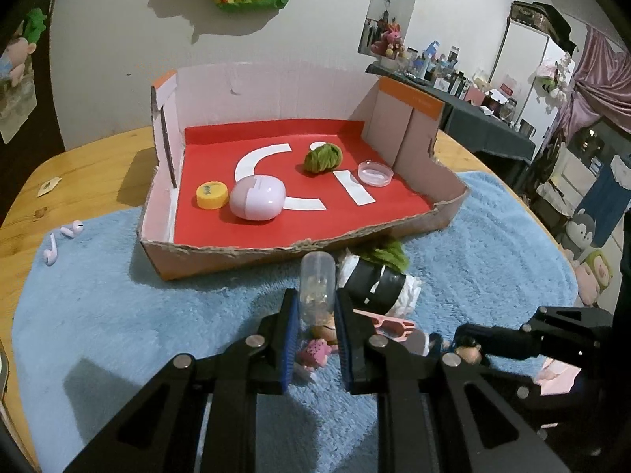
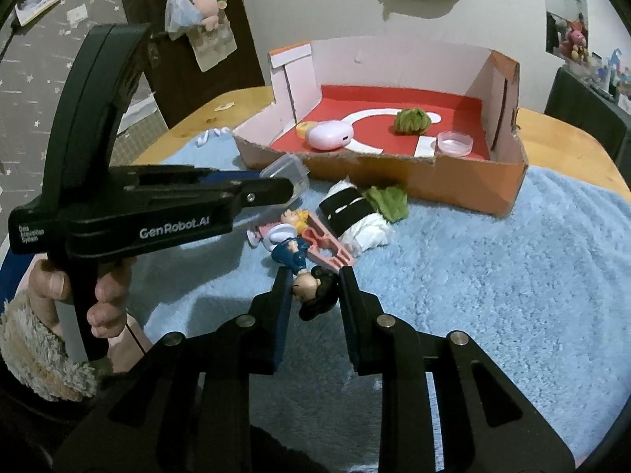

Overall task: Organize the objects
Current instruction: 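Grasp the clear plastic vial with the left gripper while the right grasps the blue-capped figurine, then lift the clear vial and figurine and carry both into the box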

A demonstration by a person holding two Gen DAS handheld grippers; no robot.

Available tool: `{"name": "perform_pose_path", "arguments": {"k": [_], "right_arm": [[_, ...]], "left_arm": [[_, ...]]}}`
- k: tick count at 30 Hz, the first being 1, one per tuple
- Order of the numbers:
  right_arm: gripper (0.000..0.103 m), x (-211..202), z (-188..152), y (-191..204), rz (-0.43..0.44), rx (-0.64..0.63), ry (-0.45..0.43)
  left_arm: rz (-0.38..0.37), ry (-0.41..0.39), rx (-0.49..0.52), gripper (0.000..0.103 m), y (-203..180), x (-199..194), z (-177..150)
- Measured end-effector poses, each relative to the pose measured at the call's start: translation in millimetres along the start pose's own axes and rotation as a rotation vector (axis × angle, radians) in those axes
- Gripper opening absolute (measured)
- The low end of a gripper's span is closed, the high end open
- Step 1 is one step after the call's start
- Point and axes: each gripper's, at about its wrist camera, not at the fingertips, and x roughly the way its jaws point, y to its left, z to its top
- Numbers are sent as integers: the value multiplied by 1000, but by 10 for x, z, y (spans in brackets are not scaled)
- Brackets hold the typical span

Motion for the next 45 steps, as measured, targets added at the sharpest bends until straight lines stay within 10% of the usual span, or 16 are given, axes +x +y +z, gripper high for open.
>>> {"name": "perform_pose_path", "arguments": {"k": [45], "right_arm": [[23,-59,474,-220,33,40,-54]], "left_arm": [[-33,-105,-19,19,26,-321,306]]}}
